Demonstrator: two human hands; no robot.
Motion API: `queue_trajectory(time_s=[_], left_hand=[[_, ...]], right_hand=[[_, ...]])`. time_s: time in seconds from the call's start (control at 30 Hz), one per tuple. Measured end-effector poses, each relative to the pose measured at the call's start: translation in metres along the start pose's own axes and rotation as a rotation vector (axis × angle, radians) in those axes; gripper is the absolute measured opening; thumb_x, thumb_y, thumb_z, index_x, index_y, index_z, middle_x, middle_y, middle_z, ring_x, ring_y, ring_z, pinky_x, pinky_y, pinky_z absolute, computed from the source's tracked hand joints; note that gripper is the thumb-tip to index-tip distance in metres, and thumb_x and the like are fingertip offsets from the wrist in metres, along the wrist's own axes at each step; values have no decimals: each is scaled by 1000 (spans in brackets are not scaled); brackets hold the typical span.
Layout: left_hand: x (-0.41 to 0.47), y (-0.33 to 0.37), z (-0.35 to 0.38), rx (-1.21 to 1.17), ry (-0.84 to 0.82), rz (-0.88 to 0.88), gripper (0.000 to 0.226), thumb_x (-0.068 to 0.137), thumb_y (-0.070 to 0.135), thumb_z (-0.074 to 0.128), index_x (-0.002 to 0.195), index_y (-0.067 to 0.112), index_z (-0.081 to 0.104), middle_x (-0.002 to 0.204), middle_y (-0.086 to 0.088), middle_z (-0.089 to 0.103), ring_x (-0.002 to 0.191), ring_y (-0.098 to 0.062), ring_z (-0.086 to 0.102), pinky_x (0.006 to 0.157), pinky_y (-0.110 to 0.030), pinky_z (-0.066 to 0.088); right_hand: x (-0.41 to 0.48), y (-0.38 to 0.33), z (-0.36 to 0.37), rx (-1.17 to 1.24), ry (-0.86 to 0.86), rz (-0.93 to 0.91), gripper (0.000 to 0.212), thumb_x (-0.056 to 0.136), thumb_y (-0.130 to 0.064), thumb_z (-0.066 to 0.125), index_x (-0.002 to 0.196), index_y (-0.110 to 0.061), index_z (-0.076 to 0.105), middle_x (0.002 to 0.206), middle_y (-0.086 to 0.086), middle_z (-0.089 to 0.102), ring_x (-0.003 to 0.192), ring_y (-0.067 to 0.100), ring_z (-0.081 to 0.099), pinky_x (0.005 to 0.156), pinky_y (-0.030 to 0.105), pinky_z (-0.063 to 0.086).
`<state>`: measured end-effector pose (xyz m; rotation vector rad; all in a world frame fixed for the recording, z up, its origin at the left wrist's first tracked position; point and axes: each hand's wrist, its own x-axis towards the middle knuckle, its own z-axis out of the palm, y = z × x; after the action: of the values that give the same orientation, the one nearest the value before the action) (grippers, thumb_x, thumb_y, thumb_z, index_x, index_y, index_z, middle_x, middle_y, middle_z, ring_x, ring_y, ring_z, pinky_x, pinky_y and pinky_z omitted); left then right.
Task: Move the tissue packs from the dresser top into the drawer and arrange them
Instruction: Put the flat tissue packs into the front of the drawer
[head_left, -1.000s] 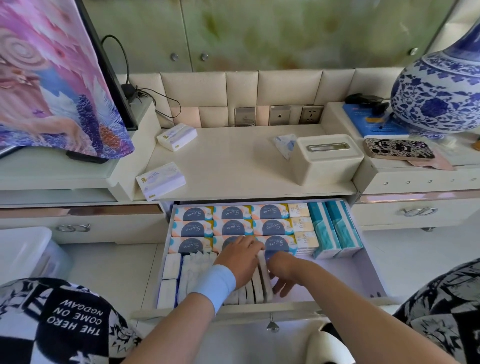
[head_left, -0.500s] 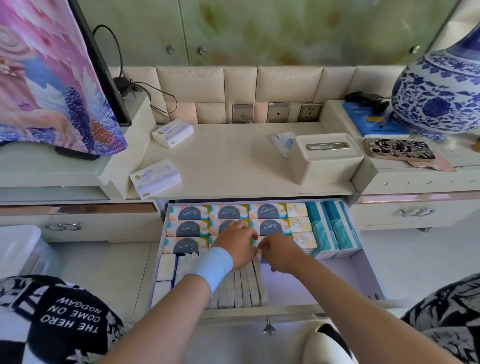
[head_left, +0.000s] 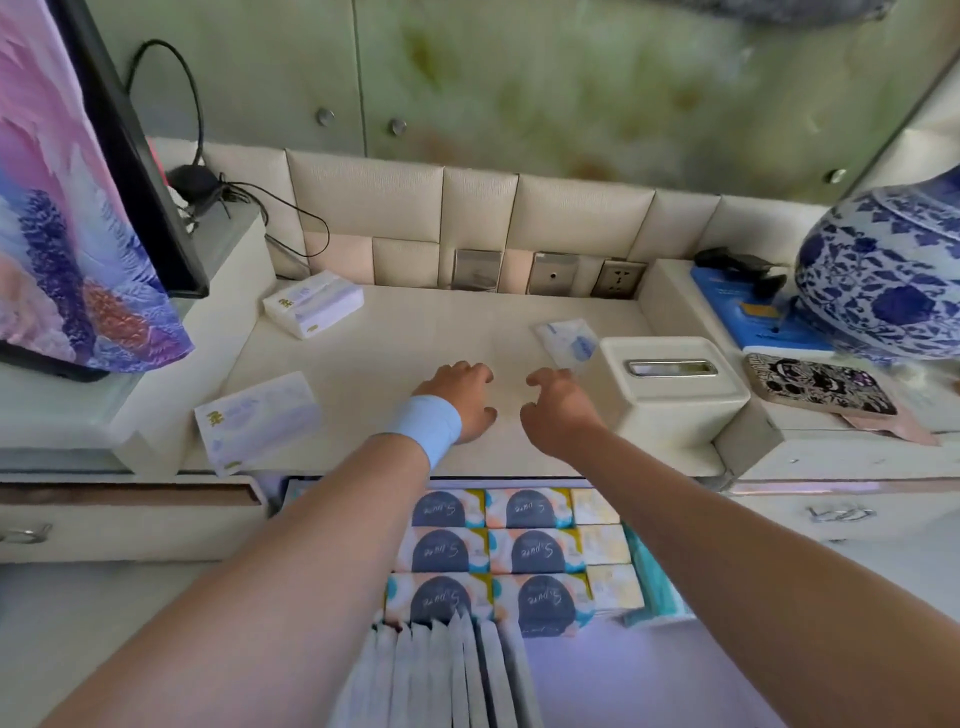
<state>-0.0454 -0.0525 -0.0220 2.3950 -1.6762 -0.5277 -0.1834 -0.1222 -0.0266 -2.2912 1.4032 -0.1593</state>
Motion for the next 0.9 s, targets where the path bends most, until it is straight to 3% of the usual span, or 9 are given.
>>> queue_trajectory(time_s=[0.2, 0.3, 0.4, 0.5, 0.6, 0.67, 0.77, 0.83, 0.9], left_hand=[[52, -23, 2, -31, -37, -42, 61, 94, 35, 54, 148, 23, 31, 149, -6, 35, 137, -28, 34, 106, -43, 38], [68, -29, 6, -54, -29, -18, 62, 94, 36, 55, 150, 24, 29, 150, -4, 35, 138, -27, 32, 107, -44, 37], [80, -36, 8, -89, -16, -1, 63, 94, 35, 56, 150, 23, 29, 149, -3, 36, 138, -27, 32, 107, -44, 37], [88, -46, 10, -112, 21, -28, 64, 92, 33, 57, 148, 22, 29, 146, -5, 37, 135, -28, 33, 104, -44, 39], [88, -52, 9, -123, 56, -54, 67, 89, 30, 58, 148, 23, 26, 144, -6, 36, 134, -30, 33, 102, -43, 39], [88, -56, 8, -161, 65, -54, 71, 89, 29, 57, 151, 27, 22, 148, -5, 33, 136, -30, 31, 105, -44, 36], [85, -60, 7, -155, 43, -47, 73, 91, 30, 52, 154, 33, 15, 155, -1, 28, 139, -29, 29, 109, -44, 33], [80, -62, 8, -114, 6, -58, 70, 93, 32, 51, 154, 33, 17, 153, -1, 34, 138, -29, 33, 109, -43, 35], [75, -63, 9, -104, -9, -64, 63, 94, 37, 50, 152, 31, 25, 147, -2, 44, 133, -29, 40, 106, -42, 39]], right_hand=[[74, -8, 7, -194, -22, 73, 65, 93, -22, 55, 151, -15, 26, 155, 17, 14, 146, 37, 14, 119, 42, 22], [107, -11, 7, -252, -97, 274, 78, 92, -26, 55, 155, -17, 10, 162, 19, -5, 150, 38, -6, 122, 48, 10], [125, -12, 10, -264, -154, 410, 83, 86, -35, 55, 156, -21, 10, 158, 21, 11, 147, 40, 11, 119, 52, 20], [118, -23, 20, -283, -74, 163, 69, 72, -28, 55, 139, -20, 42, 134, 12, 52, 124, 31, 49, 100, 38, 46], [88, -35, 38, -279, -76, -99, 51, 80, -22, 58, 131, -22, 55, 138, 2, 48, 129, 26, 47, 104, 33, 40], [71, -35, 39, -193, -102, -179, 52, 83, -13, 58, 133, -27, 57, 149, -4, 43, 134, 23, 43, 109, 27, 34], [67, -30, 34, 32, 8, -129, 49, 79, -1, 51, 115, -29, 71, 133, -2, 60, 114, 23, 59, 90, 19, 44], [79, -23, 28, 13, 182, -133, 44, 79, -4, 54, 116, -23, 68, 129, 2, 58, 117, 27, 55, 96, 25, 43], [90, -14, 25, -83, 109, -56, 54, 82, -22, 66, 135, -24, 52, 142, 3, 43, 132, 28, 39, 108, 38, 38]])
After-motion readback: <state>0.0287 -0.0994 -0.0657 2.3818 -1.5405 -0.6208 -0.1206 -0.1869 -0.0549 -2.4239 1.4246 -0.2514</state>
